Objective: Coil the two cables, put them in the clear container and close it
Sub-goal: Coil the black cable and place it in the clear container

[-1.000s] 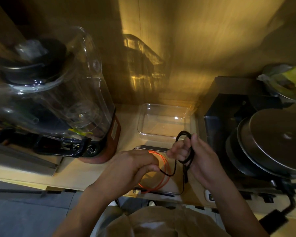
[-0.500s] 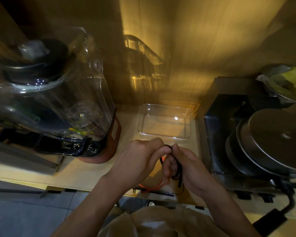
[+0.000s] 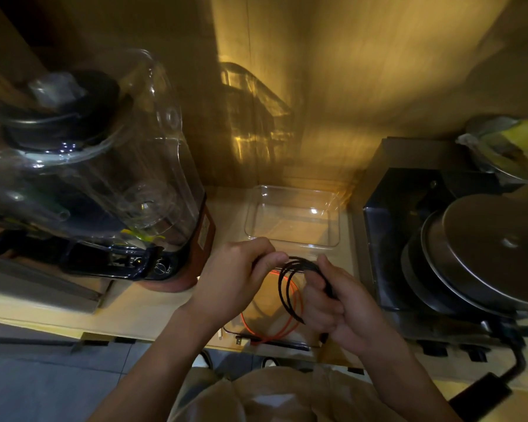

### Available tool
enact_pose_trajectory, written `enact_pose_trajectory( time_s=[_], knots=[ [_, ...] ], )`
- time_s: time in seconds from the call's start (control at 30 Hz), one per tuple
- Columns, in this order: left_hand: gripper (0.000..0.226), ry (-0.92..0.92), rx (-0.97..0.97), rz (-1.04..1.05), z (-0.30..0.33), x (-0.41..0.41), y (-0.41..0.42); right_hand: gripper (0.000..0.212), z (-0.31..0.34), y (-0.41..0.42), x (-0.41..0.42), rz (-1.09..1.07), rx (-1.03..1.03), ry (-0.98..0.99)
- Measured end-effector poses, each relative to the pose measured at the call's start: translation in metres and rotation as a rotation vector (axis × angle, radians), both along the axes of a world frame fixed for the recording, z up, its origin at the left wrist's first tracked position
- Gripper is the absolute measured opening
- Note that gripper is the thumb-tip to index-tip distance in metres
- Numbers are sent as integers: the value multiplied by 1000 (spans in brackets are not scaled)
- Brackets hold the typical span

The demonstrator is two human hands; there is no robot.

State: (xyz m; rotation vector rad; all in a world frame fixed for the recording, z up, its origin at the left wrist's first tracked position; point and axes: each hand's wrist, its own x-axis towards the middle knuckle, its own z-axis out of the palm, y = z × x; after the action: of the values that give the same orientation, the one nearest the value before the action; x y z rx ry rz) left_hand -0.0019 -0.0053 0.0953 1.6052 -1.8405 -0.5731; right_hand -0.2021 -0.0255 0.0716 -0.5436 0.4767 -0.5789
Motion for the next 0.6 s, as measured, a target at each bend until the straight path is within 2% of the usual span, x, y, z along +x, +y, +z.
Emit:
enact_pose_trajectory(
  time_s=[0.23,0.33,0.47,0.6],
  knots=[
    [17,172,159,2,-21,13,12,40,-6,-10,-9,-152,99,-169],
    [11,283,273,-2,-27,14,16,41,-8,-12,-10,-233,101,-161],
    [14,286,352,-3,-31,11,18,40,-8,-14,-7,-283,87,-166],
    [13,383,398,16,-32,6,21,42,-9,-16,-5,-323,78,-161]
  ],
)
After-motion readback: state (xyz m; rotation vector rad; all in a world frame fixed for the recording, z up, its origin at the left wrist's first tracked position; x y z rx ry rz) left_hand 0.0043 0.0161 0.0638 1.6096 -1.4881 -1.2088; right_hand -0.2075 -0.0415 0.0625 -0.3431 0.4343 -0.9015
